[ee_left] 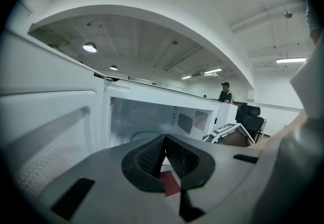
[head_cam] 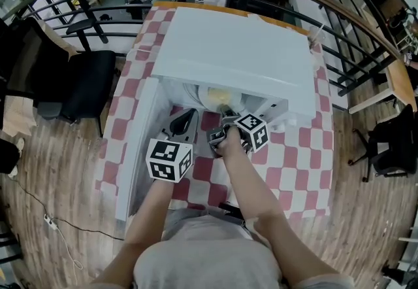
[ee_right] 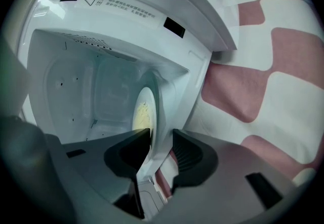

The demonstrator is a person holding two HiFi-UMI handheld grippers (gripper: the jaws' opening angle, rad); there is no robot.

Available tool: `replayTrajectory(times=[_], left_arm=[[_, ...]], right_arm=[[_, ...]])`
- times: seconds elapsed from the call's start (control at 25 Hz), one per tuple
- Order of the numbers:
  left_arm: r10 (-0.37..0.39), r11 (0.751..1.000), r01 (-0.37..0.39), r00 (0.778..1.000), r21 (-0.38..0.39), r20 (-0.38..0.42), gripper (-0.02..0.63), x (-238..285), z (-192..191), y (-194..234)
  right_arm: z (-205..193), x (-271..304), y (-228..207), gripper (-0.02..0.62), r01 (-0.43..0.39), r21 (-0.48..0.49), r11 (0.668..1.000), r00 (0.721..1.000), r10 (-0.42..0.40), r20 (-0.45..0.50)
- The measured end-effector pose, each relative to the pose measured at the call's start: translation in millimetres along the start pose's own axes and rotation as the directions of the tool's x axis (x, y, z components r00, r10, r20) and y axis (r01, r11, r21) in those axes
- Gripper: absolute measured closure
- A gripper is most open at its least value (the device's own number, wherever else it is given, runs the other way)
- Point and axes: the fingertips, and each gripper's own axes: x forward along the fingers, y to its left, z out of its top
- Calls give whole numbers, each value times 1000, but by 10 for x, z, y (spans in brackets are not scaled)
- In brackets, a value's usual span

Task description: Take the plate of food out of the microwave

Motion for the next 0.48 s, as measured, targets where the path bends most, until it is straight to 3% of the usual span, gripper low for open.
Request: replayTrajectory(times=[0.48], left_arm=[[2, 1000, -1, 1000, -7, 8, 603, -60, -6, -15]], right_arm=[[-4, -38, 23, 468, -41, 43, 998, 999, 42, -21]])
